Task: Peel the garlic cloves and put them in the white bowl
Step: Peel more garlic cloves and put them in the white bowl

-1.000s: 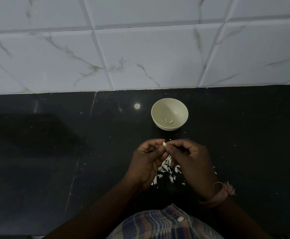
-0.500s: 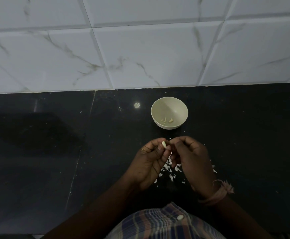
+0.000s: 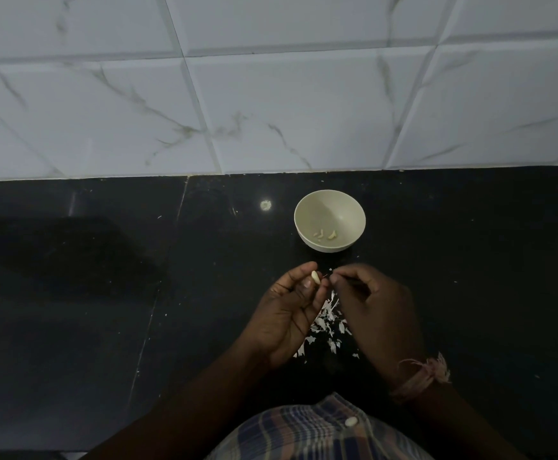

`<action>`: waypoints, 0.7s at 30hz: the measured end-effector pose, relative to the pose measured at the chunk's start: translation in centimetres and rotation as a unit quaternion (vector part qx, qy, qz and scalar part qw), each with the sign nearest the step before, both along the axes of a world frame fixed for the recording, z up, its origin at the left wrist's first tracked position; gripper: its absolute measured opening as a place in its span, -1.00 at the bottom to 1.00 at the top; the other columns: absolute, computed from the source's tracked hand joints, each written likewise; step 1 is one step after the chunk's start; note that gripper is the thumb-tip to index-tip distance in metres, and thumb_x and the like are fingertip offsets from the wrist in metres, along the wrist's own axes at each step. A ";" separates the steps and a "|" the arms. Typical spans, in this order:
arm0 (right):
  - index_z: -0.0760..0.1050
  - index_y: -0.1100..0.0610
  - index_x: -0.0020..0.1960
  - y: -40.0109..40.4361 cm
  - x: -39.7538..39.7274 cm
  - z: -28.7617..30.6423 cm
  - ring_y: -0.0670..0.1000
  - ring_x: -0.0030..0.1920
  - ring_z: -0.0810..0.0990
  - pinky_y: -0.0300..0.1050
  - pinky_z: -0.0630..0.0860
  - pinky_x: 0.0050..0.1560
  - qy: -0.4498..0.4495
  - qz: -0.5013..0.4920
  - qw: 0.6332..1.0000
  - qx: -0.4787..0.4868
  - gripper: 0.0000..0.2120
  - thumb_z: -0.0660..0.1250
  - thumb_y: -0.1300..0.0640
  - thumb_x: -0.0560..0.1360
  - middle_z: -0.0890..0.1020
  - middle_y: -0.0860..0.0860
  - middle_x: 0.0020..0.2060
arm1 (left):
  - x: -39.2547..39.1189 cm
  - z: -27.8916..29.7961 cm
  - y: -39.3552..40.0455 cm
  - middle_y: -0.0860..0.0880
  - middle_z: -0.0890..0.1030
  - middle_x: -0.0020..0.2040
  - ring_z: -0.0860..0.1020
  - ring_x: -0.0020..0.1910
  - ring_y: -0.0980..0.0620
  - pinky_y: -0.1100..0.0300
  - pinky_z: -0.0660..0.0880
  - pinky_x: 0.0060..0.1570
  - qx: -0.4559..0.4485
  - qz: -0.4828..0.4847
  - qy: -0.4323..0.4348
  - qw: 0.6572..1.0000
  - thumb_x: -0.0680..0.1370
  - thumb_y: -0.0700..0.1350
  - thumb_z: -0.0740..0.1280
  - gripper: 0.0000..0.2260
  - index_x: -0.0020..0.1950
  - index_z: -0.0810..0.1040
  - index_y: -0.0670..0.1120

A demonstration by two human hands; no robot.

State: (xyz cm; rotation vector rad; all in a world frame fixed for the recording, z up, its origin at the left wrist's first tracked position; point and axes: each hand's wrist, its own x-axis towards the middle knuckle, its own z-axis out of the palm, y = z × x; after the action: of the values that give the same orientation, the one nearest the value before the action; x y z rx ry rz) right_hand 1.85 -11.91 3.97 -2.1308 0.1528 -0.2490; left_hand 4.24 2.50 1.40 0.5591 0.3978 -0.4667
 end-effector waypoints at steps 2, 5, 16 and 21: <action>0.67 0.02 0.00 0.4 0.1 0.3 -0.20 -0.07 0.66 -0.20 0.59 -0.04 -0.011 0.004 1.000 0.018 -0.92 0.44 0.16 0.54 0.69 -0.17 -0.13 | 0.0 -0.2 -0.1 -0.21 0.69 -0.03 0.71 -0.02 -0.06 0.22 0.66 -0.07 0.013 0.008 -0.006 1.000 0.47 -0.37 0.32 -0.78 0.00 0.72 -0.21; 0.68 0.01 -0.02 1.0 0.1 0.1 -0.19 -0.07 0.65 -0.20 0.58 -0.03 0.003 0.000 0.999 0.044 -0.91 0.45 0.18 0.53 0.67 -0.16 -0.13 | 0.0 -0.1 -0.2 -0.17 0.70 -0.10 0.71 -0.11 0.00 0.23 0.66 -0.08 0.036 0.013 -0.023 0.999 0.45 -0.37 0.33 -0.78 0.05 0.64 -0.23; 0.65 0.05 -0.14 1.1 0.4 0.7 -0.21 -0.32 0.63 -0.38 0.48 -0.28 0.074 -0.009 0.990 0.116 -0.94 0.46 0.19 0.49 0.69 -0.17 -0.32 | -0.1 -0.2 -0.2 -0.17 0.70 -0.12 0.70 -0.15 -0.01 0.20 0.64 -0.07 0.126 0.002 -0.088 0.988 0.42 -0.37 0.39 -0.81 -0.01 0.68 -0.21; 0.65 0.07 -0.16 0.5 0.7 0.8 -0.23 -0.35 0.61 -0.41 0.46 -0.30 0.095 0.016 0.986 0.135 -0.91 0.45 0.21 0.50 0.69 -0.14 -0.35 | -0.1 0.1 -0.1 -0.19 0.72 -0.09 0.70 -0.10 -0.04 0.18 0.64 -0.04 0.165 -0.009 -0.101 0.981 0.40 -0.35 0.43 -0.82 -0.06 0.73 -0.18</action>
State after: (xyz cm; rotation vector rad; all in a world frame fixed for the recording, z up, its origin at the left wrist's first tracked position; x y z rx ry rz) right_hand 2.52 -11.36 4.80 -1.8831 0.2486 -0.0036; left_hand 4.18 2.42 1.51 0.9252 0.2766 -0.3574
